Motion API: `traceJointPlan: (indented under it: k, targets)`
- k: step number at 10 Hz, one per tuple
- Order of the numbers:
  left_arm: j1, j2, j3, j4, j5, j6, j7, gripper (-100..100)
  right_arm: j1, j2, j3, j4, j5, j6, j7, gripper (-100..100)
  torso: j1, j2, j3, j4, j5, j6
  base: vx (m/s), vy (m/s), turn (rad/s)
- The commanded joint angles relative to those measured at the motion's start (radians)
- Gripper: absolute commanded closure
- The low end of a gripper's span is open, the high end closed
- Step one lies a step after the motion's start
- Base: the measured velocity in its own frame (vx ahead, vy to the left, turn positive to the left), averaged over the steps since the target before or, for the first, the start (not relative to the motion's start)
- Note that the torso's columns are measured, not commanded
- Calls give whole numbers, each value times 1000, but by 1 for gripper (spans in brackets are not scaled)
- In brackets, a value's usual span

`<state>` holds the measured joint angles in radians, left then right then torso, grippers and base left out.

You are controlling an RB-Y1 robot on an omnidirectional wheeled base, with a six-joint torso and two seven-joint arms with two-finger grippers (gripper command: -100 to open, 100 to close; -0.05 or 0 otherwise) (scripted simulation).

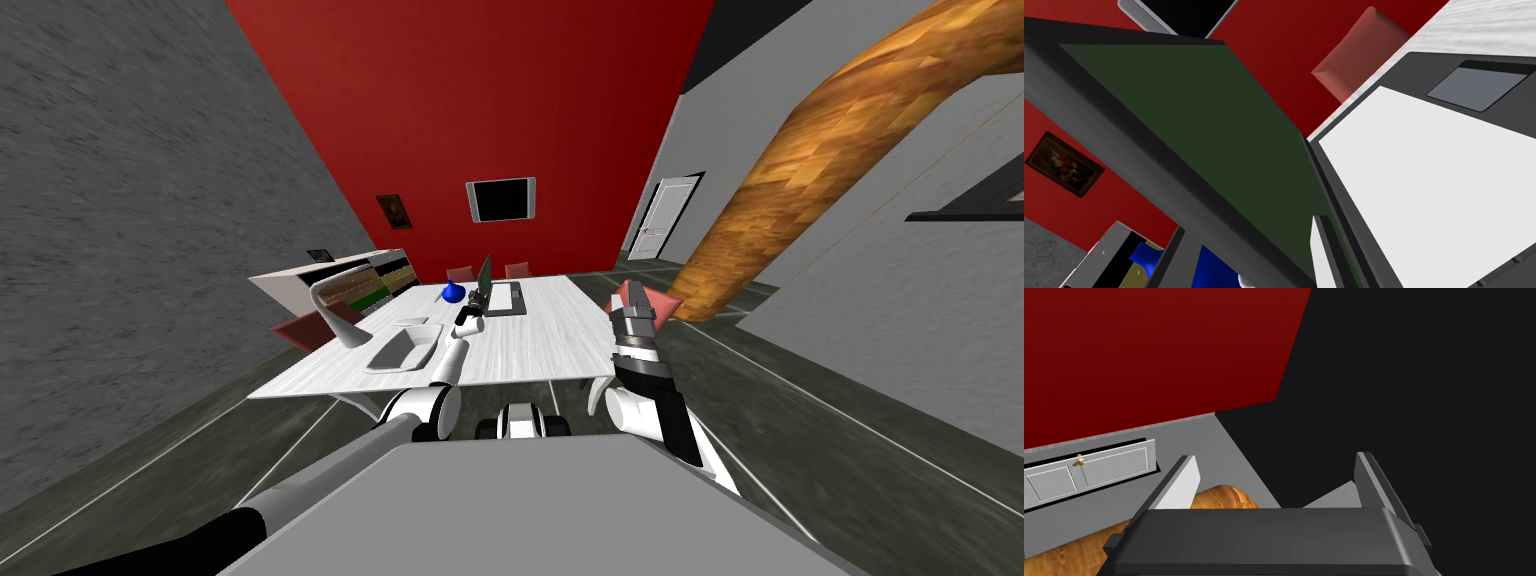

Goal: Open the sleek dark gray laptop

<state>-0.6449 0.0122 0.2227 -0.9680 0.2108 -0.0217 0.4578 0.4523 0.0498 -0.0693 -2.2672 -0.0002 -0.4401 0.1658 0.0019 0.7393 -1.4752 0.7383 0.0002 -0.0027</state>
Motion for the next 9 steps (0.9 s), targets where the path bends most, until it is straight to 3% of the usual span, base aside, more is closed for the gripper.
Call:
traceJointPlan:
  k: [1,3,4,6,7,9]
  targets:
    - [-16,14,-20,35,72,-21,-64,100,0,0,0,0,0,0,0,0,0,-1,0,0,0,0,-17,-6,79]
    - [-16,14,-20,35,117,-21,-82,100,0,0,0,0,0,0,0,0,-3,0,0,0,-2,1,-14,3,-22]
    - [-31,25,-39,65,156,-38,-125,100,0,0,0,0,0,0,0,0,-2,0,0,0,-1,1,-20,-1,44]
    - [-31,25,-39,65,200,-38,-144,100,0,0,0,0,0,0,0,0,-1,0,0,0,-1,0,-15,-1,0]
    - [-47,35,-58,95,239,-56,-188,100,0,0,0,0,0,0,0,0,-1,0,0,0,0,0,-18,-1,24]
    - [-47,35,-58,95,282,-56,-206,100,0,0,0,0,0,0,0,0,-1,1,0,1,0,1,-17,1,5]
